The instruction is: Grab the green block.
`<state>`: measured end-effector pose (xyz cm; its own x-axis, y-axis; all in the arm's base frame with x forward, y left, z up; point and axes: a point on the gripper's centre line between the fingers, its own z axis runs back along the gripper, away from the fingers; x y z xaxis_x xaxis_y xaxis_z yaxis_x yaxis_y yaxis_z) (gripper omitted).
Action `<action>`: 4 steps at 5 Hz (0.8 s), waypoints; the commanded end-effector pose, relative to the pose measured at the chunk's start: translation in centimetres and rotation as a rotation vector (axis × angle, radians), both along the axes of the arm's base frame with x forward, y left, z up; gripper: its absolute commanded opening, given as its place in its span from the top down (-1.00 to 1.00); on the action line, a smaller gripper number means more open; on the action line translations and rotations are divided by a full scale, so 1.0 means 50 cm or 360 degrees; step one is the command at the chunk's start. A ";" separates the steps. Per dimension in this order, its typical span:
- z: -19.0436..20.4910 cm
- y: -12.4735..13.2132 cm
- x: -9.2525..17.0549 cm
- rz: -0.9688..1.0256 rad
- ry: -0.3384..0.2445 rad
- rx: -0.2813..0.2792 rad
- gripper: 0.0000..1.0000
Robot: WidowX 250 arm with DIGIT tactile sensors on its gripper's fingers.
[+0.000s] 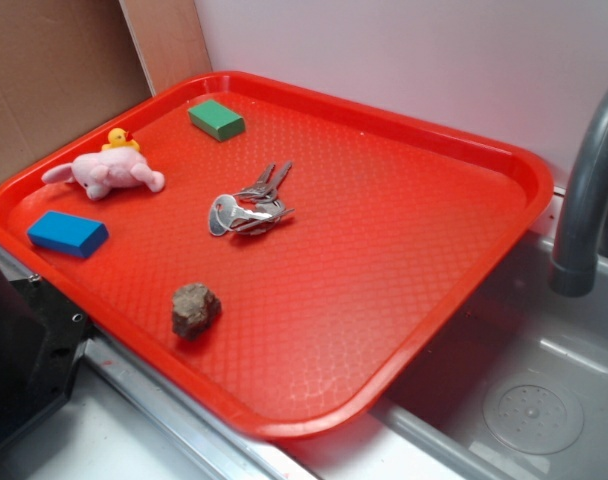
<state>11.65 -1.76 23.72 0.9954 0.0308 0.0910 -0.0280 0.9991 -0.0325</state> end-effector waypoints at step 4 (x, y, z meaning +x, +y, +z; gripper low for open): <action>-0.147 0.133 0.191 0.0857 -0.0155 -0.0288 -1.00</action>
